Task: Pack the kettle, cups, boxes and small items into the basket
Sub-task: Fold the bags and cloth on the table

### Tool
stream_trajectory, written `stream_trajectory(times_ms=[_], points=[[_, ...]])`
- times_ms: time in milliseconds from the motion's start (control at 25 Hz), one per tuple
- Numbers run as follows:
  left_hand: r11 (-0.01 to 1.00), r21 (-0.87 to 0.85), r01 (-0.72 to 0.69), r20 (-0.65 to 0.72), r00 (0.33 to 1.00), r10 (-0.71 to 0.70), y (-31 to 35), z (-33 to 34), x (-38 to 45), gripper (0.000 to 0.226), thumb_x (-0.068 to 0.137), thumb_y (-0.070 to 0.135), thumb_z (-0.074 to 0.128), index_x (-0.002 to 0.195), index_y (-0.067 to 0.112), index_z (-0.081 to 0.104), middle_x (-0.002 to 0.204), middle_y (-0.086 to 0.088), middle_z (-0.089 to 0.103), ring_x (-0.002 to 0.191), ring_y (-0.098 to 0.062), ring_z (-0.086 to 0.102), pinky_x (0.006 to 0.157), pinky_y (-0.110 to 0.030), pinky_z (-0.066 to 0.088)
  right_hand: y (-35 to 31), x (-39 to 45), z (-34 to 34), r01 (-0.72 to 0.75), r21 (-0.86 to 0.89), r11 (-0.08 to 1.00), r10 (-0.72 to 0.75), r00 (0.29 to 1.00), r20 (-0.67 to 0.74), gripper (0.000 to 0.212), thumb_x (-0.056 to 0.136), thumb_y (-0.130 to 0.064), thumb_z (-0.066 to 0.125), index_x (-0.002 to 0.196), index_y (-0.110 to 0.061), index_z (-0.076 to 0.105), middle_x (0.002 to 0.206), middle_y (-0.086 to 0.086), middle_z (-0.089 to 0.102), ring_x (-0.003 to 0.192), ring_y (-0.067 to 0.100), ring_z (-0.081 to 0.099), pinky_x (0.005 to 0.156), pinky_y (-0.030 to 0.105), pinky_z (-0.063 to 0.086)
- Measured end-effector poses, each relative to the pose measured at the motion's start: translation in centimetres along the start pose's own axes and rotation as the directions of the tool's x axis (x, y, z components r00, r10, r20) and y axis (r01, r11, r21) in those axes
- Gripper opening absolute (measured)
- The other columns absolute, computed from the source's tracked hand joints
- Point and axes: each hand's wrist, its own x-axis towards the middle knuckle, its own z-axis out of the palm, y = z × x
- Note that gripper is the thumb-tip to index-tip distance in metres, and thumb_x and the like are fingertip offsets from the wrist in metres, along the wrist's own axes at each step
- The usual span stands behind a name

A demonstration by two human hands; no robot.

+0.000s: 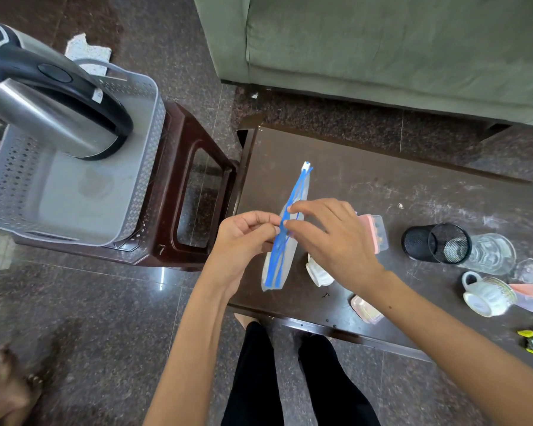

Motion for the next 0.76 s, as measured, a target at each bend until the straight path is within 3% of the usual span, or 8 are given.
stream_trajectory(times_ms=[80,200,280,400,560,640,720,760], points=[[1.0,-0.023,0.012,0.014,1.0,-0.011,0.0,0.0,-0.2,0.02,0.087,-0.008,0.05,0.087,0.003,0.067,0.078,-0.009,0.07,0.068,-0.015,0.065,0.069,-0.024,0.055,0.2,0.4,-0.1,0.053,-0.003,0.999,-0.053,0.997,-0.048,0.015,0.085,-0.003,0.063,0.09,-0.016,0.066,0.097,0.003,0.071,0.092,0.021,0.054,0.076,0.032,0.039],[0.988,-0.14,0.062,0.018,0.998,-0.06,0.0,0.1,-0.2,0.019,0.087,-0.007,0.051,0.089,0.009,0.06,0.073,-0.006,0.067,0.063,-0.014,0.061,0.064,-0.024,0.054,0.3,0.6,0.0,0.113,0.017,0.993,-0.112,0.992,-0.063,0.016,0.085,0.0,0.06,0.08,-0.011,0.071,0.09,0.004,0.071,0.087,0.021,0.06,0.076,0.032,0.044],[0.968,-0.237,0.087,0.034,0.996,-0.082,-0.1,0.0,-0.1,0.021,0.089,-0.007,0.047,0.089,0.015,0.046,0.068,-0.002,0.066,0.058,-0.013,0.058,0.057,-0.022,0.051,0.3,0.4,0.2,0.156,0.075,0.985,-0.155,0.988,-0.023,0.016,0.082,0.003,0.058,0.085,-0.011,0.066,0.092,0.005,0.071,0.086,0.024,0.064,0.075,0.033,0.05],[0.969,-0.234,0.074,0.068,0.996,-0.06,-0.1,-0.1,0.0,0.023,0.092,-0.006,0.041,0.09,0.016,0.037,0.065,0.002,0.065,0.057,-0.011,0.058,0.058,-0.022,0.05,0.3,0.1,0.5,0.174,0.111,0.979,-0.177,0.984,0.019,0.024,0.083,0.001,0.061,0.1,-0.016,0.061,0.096,0.003,0.069,0.087,0.024,0.061,0.077,0.034,0.051],[0.998,-0.06,-0.021,0.092,0.995,0.026,-0.2,0.1,-0.1,0.023,0.092,-0.008,0.04,0.089,0.014,0.037,0.072,-0.001,0.063,0.06,-0.01,0.059,0.058,-0.023,0.048,-0.2,0.4,-0.1,0.123,0.127,0.984,-0.128,0.991,0.031,0.016,0.091,-0.008,0.055,0.087,-0.012,0.07,0.088,0.001,0.067,0.085,0.019,0.054,0.067,0.033,0.05],[0.996,0.03,-0.088,0.044,0.995,0.086,-0.5,0.0,0.2,0.021,0.087,-0.007,0.044,0.085,0.014,0.039,0.074,-0.007,0.057,0.061,-0.013,0.056,0.053,-0.023,0.047,-0.2,0.6,-0.3,0.151,0.12,0.981,-0.154,0.988,0.014,0.017,0.089,-0.003,0.058,0.079,-0.009,0.07,0.089,0.004,0.07,0.087,0.02,0.06,0.069,0.034,0.053],[0.96,0.21,-0.186,-0.026,0.98,0.195,-0.6,-0.4,0.3,0.016,0.078,0.001,0.047,0.081,0.016,0.044,0.073,-0.01,0.049,0.06,-0.016,0.049,0.05,-0.029,0.045,0.1,0.5,-0.4,0.198,0.097,0.975,-0.204,0.977,0.06,0.018,0.087,-0.002,0.056,0.074,-0.008,0.065,0.088,0.005,0.072,0.094,0.024,0.067,0.085,0.038,0.053],[0.89,0.382,-0.249,-0.045,0.957,0.287,-0.7,-0.8,0.4,0.015,0.077,0.001,0.049,0.08,0.016,0.047,0.072,-0.007,0.048,0.058,-0.015,0.046,0.051,-0.031,0.044,0.2,0.5,-0.6,0.208,0.078,0.975,-0.217,0.966,0.14,0.016,0.086,-0.004,0.054,0.073,-0.01,0.061,0.083,0.004,0.072,0.1,0.024,0.067,0.098,0.038,0.046]])
